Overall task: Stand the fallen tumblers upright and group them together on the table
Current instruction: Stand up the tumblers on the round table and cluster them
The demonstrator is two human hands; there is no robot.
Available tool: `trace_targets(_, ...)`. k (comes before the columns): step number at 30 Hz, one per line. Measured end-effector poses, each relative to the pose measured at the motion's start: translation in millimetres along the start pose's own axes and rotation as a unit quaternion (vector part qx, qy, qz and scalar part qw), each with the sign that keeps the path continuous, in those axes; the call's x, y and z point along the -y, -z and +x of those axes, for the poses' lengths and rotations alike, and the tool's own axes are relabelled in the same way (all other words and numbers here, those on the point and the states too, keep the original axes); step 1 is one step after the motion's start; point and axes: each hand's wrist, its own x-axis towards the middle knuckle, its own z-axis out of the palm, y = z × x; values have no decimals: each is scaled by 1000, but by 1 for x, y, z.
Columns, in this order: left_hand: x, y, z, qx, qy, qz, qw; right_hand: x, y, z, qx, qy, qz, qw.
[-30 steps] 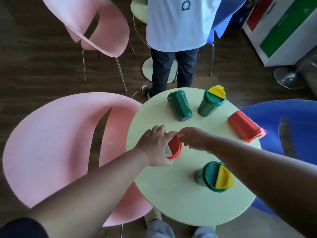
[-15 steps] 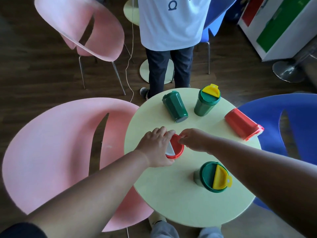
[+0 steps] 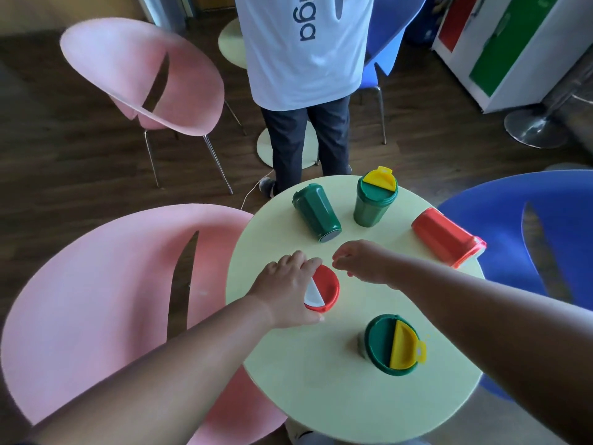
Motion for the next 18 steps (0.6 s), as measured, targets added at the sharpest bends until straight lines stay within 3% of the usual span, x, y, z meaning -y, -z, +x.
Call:
trace_targets(5, 3, -1, -2, 25, 23, -22, 999, -10, 29, 17, -20, 30, 13, 999)
trace_targets(8, -2, 6, 5, 6, 86, -133, 987, -17, 40, 26, -32, 45, 21, 998)
trace_targets(14, 5, 23, 58, -154, 219, -320, 909, -25, 51, 40, -38, 87, -27, 995)
trace_targets(18, 16, 25, 107, -186, 283, -360, 869, -30, 45, 55, -60, 86, -69, 992)
